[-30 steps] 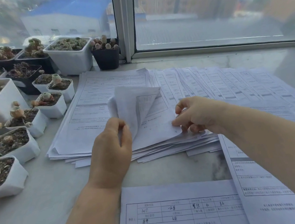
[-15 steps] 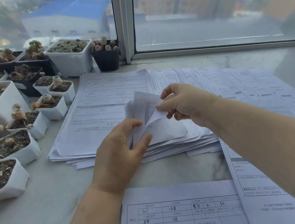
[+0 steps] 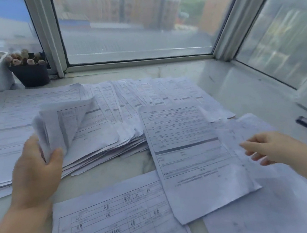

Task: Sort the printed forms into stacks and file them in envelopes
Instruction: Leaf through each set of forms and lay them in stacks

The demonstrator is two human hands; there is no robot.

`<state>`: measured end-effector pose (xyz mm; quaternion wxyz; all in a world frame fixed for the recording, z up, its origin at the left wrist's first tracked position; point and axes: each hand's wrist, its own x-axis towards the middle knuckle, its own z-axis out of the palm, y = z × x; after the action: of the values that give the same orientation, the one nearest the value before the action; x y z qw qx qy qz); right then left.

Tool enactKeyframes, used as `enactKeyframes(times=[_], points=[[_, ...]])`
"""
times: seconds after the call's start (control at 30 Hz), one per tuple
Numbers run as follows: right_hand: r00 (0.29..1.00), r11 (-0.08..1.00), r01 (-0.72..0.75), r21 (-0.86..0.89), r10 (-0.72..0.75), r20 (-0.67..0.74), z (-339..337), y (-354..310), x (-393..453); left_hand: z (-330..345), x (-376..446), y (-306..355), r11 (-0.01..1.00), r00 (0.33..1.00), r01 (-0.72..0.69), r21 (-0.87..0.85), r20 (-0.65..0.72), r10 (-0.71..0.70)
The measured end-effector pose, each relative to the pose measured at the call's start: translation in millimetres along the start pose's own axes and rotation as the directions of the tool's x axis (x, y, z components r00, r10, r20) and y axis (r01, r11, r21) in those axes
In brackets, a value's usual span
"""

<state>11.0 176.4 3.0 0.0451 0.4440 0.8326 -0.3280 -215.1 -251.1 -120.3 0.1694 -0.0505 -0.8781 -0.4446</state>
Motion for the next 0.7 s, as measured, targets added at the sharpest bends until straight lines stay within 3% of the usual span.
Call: enactKeyframes(times=[0.17,0.3,0.4,0.5,0.7], points=[[0.972,0.988,-0.152,-0.001,0.150,0.179,20.5,8.0,-13.7,10.7,8.2,-53.2,0.999,0.999,0.031,0.029,-0.012,-0.030],[0.983,0.993,-0.090,-0.070,0.100,0.154,33.1,8.8,-10.7,25.2,16.2,-88.9,0.999,0.999,0.039,0.030,-0.026,-0.039],[1.000,0.967,0.002,-0.253,0.000,0.008,36.4,6.2,-6.4,12.2,8.1,-64.1,0.999,1.000,-0.007,0.050,-0.007,0.007],[0.999,0.889,0.042,-0.456,-0.027,0.039,43.7,-2.4,-9.1,-4.9,-1.7,-9.8,0.998,1.000,-0.016,0.065,0.011,0.015],[1.000,0.956,0.012,-0.294,-0.014,-0.005,45.9,-9.2,-8.1,-13.0,-9.6,30.1,0.998,0.999,0.008,0.069,0.047,-0.011]])
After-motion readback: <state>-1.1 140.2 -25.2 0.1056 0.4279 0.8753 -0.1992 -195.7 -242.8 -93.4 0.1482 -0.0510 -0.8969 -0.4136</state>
